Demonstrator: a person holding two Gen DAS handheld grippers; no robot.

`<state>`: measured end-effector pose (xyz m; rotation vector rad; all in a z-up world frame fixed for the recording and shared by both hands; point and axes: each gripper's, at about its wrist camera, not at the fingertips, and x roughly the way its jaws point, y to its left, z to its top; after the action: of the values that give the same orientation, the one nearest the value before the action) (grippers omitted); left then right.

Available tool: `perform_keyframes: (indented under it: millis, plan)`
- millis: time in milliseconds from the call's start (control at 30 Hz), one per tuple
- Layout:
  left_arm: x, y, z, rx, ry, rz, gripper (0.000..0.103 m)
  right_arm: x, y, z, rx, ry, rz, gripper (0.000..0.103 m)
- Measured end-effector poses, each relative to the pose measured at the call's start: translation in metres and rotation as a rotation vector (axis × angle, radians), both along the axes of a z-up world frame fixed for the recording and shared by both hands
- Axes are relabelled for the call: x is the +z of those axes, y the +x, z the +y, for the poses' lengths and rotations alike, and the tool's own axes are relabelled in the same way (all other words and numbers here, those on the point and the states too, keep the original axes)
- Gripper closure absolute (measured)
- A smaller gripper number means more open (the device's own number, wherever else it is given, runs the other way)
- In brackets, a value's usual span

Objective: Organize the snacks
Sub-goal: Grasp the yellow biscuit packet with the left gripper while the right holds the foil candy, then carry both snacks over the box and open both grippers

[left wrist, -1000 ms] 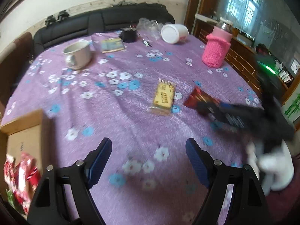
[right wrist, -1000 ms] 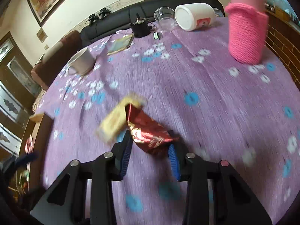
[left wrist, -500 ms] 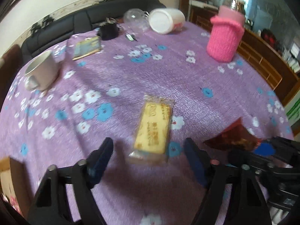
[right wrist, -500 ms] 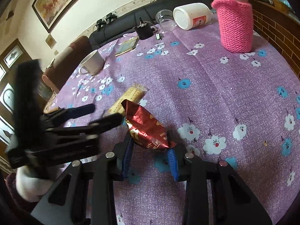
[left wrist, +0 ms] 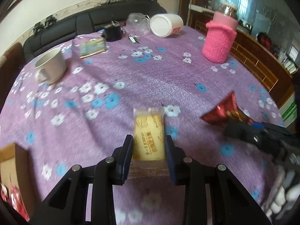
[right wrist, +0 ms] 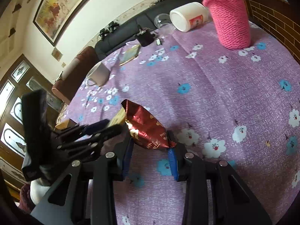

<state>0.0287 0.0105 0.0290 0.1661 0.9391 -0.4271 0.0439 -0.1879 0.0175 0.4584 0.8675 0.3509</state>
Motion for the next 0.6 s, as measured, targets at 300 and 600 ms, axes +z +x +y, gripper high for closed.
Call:
perform_keyframes:
  millis: [300, 600]
  plan:
    - [0.010, -0.068, 0.040, 0.011, -0.087, 0.001, 0.083, 0.001, -0.006, 0.014, 0.036, 0.014, -0.013, 0.067]
    - [-0.001, -0.069, 0.027, 0.033, -0.068, -0.004, 0.032, 0.000, -0.012, 0.029, 0.075, 0.004, -0.011, 0.067]
